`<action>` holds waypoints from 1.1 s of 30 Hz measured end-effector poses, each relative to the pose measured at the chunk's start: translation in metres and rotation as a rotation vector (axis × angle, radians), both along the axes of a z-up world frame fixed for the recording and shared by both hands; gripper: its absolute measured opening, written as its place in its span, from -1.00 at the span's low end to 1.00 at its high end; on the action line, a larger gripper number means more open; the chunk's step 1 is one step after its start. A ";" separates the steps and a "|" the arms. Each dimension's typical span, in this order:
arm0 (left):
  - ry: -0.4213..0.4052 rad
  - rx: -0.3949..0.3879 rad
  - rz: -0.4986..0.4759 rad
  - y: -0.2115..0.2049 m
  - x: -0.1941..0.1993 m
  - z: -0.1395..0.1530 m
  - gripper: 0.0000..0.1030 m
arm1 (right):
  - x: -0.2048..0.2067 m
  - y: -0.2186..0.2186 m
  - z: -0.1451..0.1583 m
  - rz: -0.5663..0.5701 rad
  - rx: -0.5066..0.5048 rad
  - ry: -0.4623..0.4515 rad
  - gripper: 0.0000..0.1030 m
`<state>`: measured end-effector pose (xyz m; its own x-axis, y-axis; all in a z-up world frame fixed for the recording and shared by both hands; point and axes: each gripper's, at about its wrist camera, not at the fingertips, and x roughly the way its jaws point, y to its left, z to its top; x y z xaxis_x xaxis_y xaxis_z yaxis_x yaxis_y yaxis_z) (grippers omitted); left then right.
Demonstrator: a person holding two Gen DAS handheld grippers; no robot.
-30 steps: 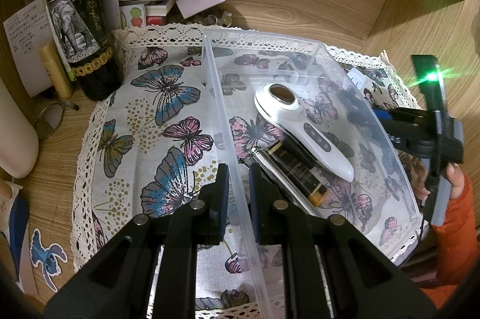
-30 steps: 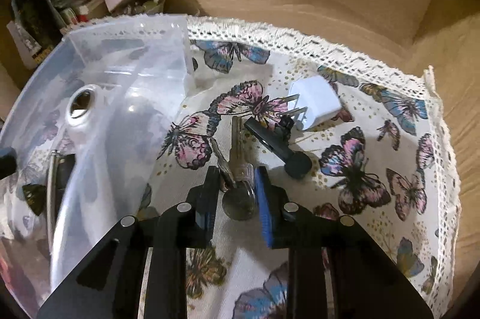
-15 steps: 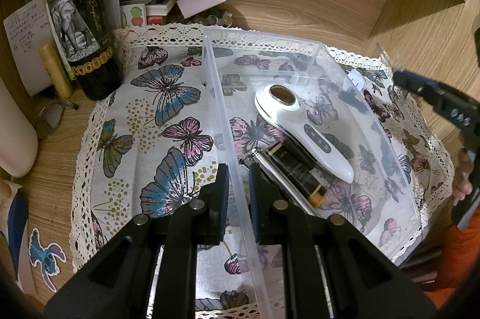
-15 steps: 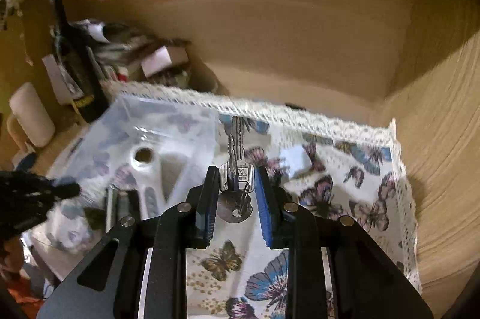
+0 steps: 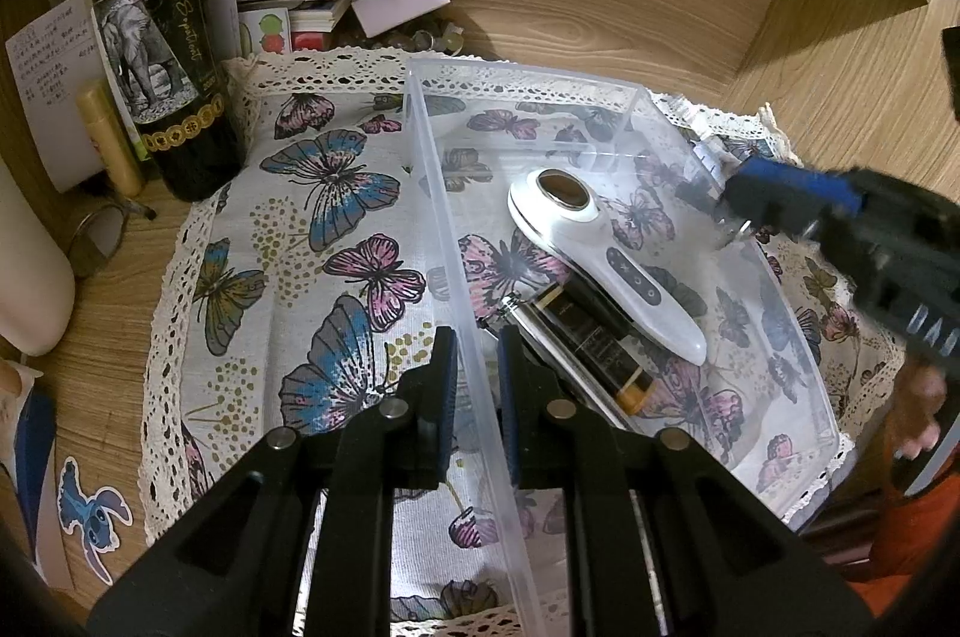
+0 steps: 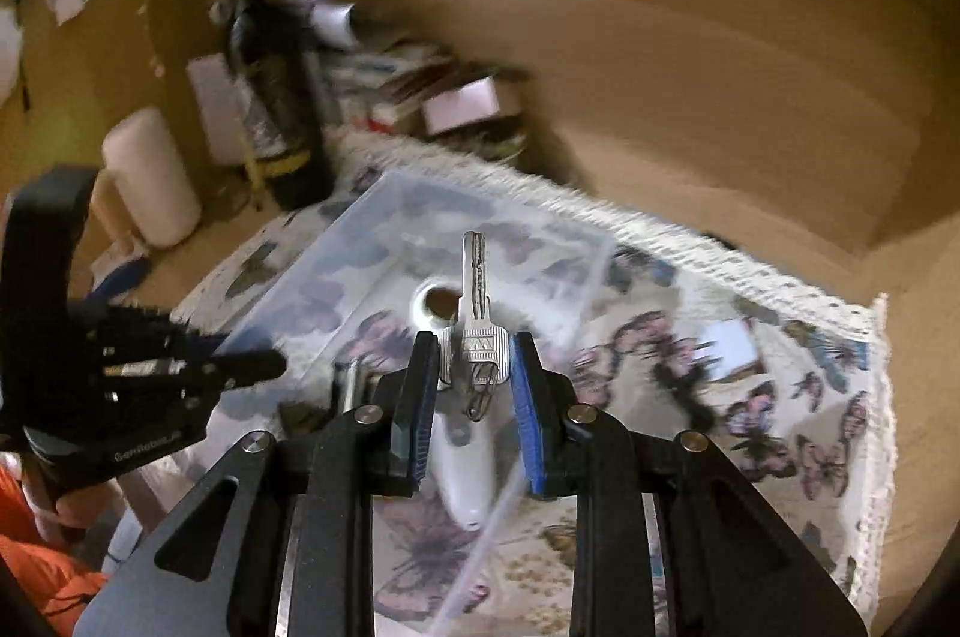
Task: Organize rigid objects
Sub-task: 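Lower the keys into the clear box and open the right tool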
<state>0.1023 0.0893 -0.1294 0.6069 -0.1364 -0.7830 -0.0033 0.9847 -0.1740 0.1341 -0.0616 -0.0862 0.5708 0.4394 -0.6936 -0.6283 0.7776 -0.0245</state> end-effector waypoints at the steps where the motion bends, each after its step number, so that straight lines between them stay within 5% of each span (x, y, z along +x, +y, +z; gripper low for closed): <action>1: 0.000 0.000 0.000 0.000 0.000 0.000 -0.76 | -0.001 0.006 -0.004 0.017 -0.011 0.013 -0.57; 14: 0.001 0.000 -0.001 0.001 0.000 0.000 -0.76 | -0.003 0.028 -0.031 0.088 -0.077 0.109 -0.57; 33: 0.002 0.003 -0.002 0.000 0.000 0.000 -0.76 | 0.017 -0.049 0.026 -0.158 0.071 -0.010 -0.30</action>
<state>0.1023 0.0897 -0.1297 0.6053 -0.1354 -0.7844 -0.0017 0.9852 -0.1714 0.1514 -0.1109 -0.0603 0.6433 0.3918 -0.6578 -0.4984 0.8665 0.0287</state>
